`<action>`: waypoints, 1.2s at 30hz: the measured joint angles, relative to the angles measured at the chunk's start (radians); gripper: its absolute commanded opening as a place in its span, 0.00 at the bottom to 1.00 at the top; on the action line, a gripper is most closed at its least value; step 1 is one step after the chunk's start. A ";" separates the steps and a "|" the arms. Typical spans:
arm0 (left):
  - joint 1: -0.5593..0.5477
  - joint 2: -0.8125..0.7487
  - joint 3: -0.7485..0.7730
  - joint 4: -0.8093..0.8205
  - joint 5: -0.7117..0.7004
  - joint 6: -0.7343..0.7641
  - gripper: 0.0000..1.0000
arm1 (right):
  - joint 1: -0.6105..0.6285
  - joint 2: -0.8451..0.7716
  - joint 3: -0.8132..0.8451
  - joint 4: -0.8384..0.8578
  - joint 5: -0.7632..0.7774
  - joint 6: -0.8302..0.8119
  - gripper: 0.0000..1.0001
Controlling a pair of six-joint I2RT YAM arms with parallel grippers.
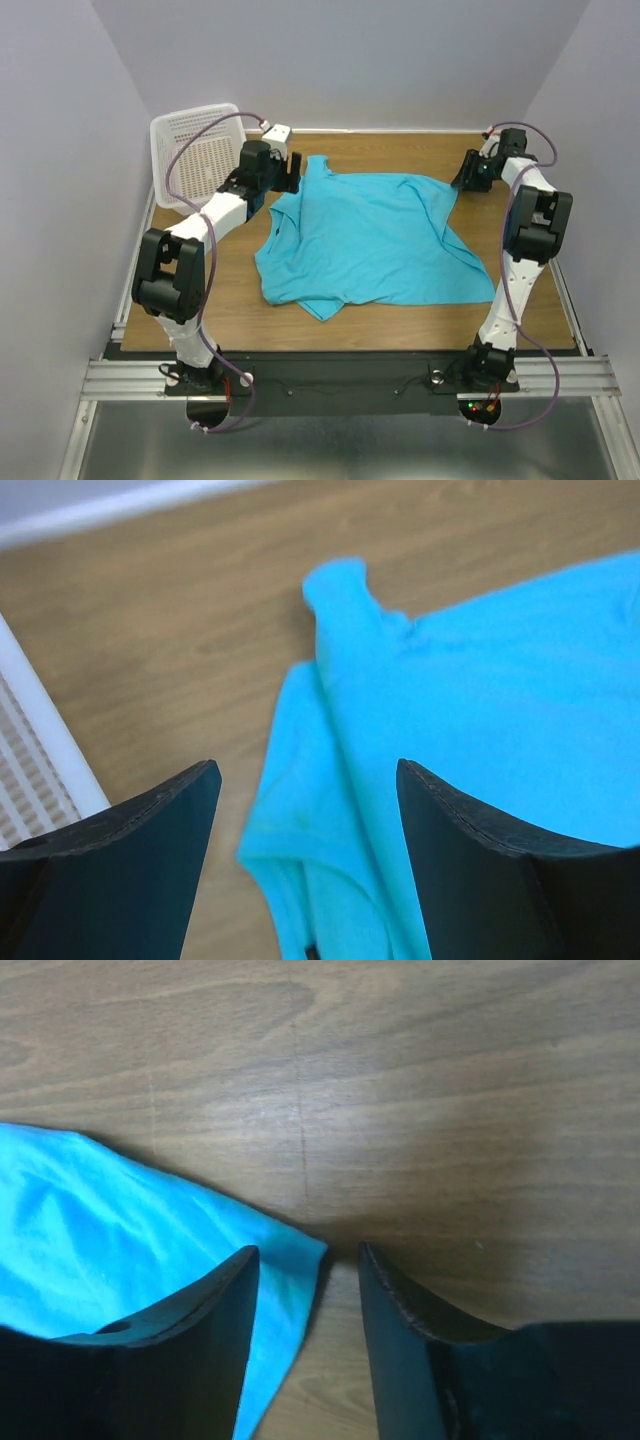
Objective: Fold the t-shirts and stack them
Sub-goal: Flatten the tshirt out
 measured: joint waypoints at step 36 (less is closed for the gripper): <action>0.006 -0.239 -0.295 -0.028 0.056 -0.076 0.82 | 0.061 0.006 0.127 -0.027 0.349 -0.322 0.76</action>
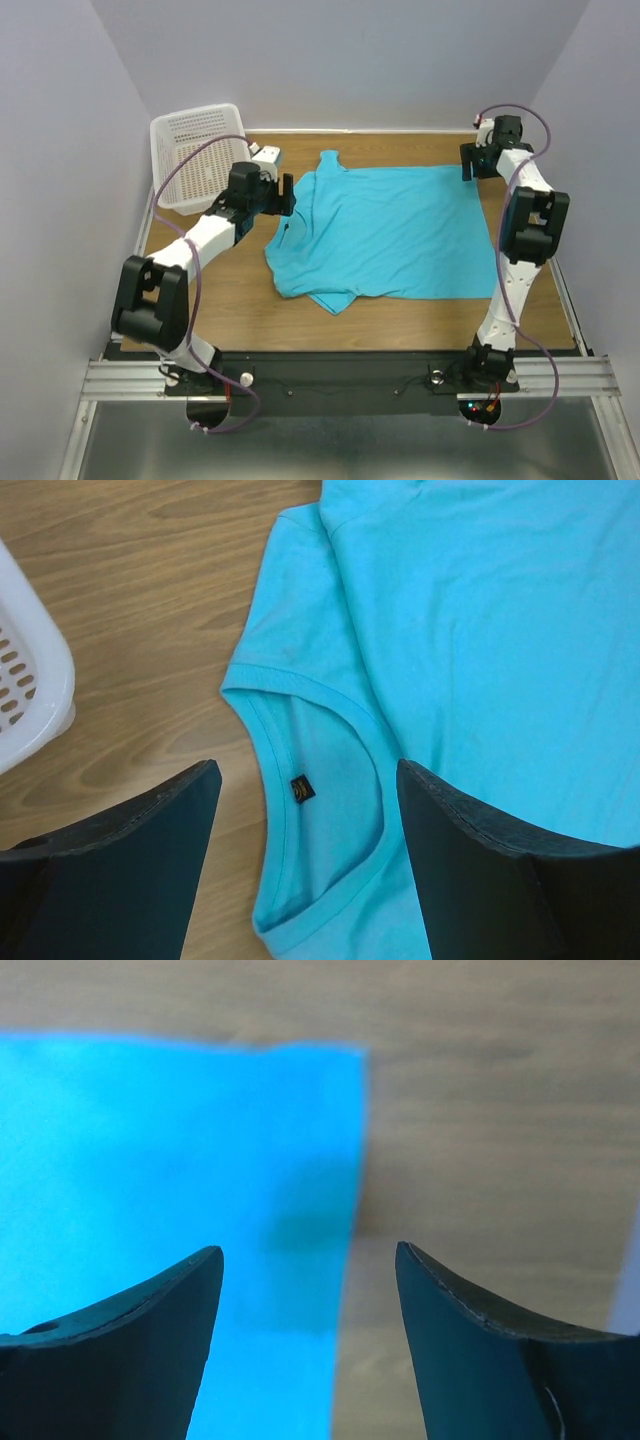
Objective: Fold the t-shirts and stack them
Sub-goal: Flatten the tshirt out
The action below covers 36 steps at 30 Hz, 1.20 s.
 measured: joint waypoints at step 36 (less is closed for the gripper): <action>-0.047 0.405 0.358 -0.043 -0.095 -0.002 0.70 | -0.012 -0.644 -0.974 -0.293 -0.342 -0.623 0.34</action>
